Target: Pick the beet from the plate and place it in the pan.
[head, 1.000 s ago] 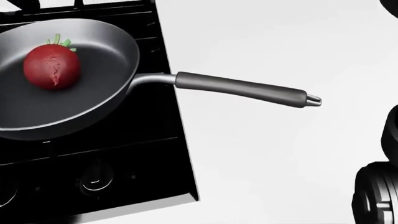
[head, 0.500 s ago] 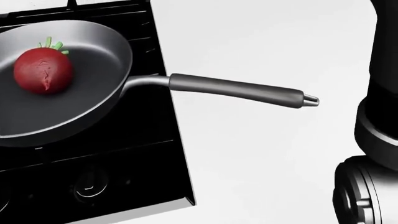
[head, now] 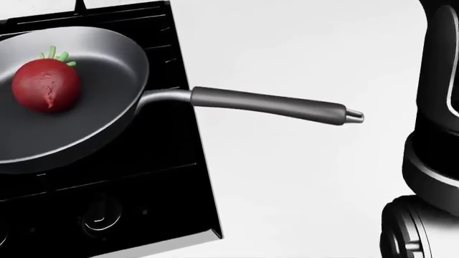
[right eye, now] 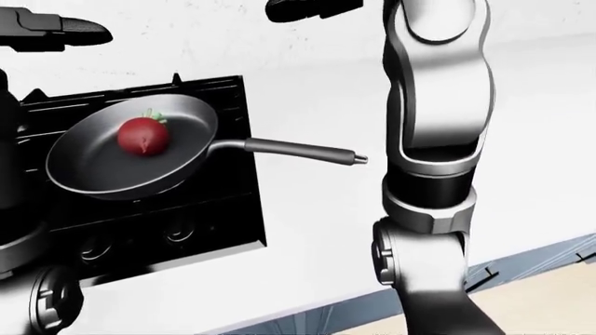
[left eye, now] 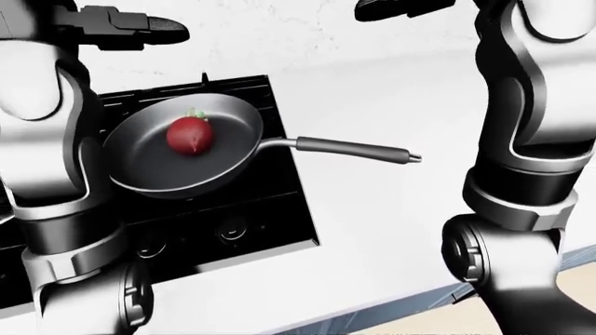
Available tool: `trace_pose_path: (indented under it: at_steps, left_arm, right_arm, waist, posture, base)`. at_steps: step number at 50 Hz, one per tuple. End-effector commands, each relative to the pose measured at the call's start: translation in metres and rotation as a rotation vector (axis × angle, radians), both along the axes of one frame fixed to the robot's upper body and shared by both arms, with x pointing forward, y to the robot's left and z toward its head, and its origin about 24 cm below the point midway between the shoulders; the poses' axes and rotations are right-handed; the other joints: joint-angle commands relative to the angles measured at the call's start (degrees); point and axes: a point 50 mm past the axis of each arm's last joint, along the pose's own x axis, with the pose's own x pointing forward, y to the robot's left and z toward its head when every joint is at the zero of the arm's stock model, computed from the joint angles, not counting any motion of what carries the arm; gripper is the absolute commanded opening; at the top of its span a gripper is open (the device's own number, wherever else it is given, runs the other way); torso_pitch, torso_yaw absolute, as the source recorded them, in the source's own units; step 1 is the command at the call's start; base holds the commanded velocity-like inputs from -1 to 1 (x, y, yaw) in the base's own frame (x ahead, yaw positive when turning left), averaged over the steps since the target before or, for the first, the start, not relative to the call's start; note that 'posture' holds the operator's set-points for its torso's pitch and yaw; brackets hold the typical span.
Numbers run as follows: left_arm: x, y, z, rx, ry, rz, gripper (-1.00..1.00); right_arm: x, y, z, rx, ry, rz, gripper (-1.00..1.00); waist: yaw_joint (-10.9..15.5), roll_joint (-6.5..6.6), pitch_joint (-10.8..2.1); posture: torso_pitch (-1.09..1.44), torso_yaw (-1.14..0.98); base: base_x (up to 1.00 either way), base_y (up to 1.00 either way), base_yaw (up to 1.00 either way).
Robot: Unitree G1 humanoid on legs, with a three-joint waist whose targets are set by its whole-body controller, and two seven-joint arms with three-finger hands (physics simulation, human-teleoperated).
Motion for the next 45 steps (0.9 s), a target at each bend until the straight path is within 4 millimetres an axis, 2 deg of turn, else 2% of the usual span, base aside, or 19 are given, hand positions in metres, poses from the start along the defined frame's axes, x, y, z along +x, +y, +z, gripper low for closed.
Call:
trace_pose_path:
  at_steps: [1, 18, 45]
  left_arm:
    - [-0.013, -0.002, 0.018, 0.024, -0.114, -0.002, 1.00]
    - [-0.034, -0.006, 0.040, 0.051, -0.288, 0.007, 1.00]
    - [-0.042, -0.010, 0.039, 0.075, -0.346, 0.002, 1.00]
  right_arm:
    - [-0.015, 0.001, 0.021, 0.000, -0.124, 0.005, 1.00]
    - [-0.026, -0.002, 0.028, -0.014, -0.220, 0.000, 1.00]
    - [-0.032, -0.001, 0.028, -0.024, -0.296, 0.002, 1.00]
  waist:
    - [-0.02, 0.16, -1.87]
    - [-0.07, 0.03, -1.60]
    - [-0.02, 0.02, -1.58]
  posture:
    - [0.00, 0.00]
    - [0.00, 0.00]
    - [0.00, 0.00]
  base:
    - [0.00, 0.00, 0.00]
    - [0.00, 0.00, 0.00]
    - [0.00, 0.00, 0.00]
